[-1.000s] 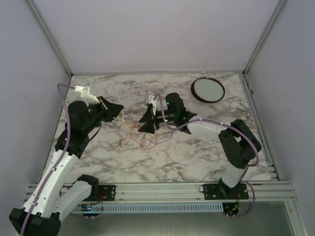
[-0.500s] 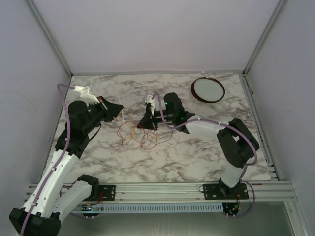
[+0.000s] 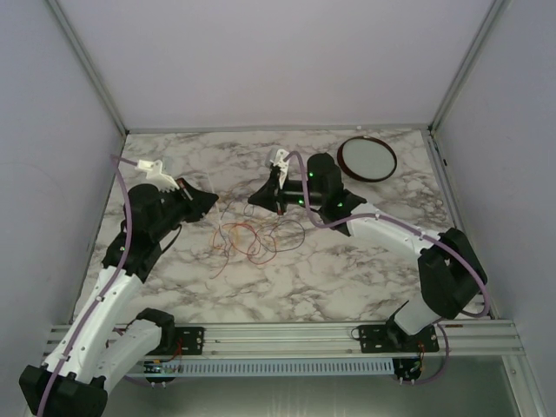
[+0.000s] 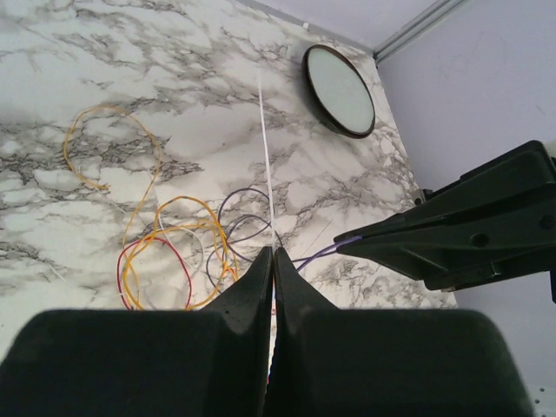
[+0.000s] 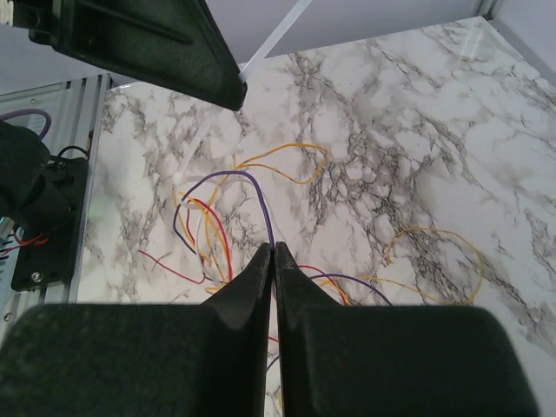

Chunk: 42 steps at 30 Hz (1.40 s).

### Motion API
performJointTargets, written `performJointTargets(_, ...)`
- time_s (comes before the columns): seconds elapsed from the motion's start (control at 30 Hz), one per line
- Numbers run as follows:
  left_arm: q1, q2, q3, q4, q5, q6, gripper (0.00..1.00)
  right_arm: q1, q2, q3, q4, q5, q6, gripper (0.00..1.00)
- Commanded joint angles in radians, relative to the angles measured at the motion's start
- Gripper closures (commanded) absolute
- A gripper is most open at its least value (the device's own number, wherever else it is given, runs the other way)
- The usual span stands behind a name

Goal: Zip-tie the wires
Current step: Adjust the cable at the center of the board.

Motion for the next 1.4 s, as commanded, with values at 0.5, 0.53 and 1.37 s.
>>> performJointTargets(0.5, 0.015, -0.031, -0.025, 0.040, -0.001, -0.008, 1.00, -0.024, -0.127, -0.002, 0.005, 0.210, 0.027, 1.00)
performJointTargets(0.53, 0.017, -0.032, -0.026, 0.039, -0.001, -0.008, 1.00, -0.025, -0.135, -0.010, 0.011, 0.213, 0.028, 1.00)
performJointTargets(1.37, 0.026, -0.015, 0.023, 0.054, 0.005, -0.012, 1.00, 0.035, -0.068, -0.082, -0.143, 0.223, -0.067, 1.00)
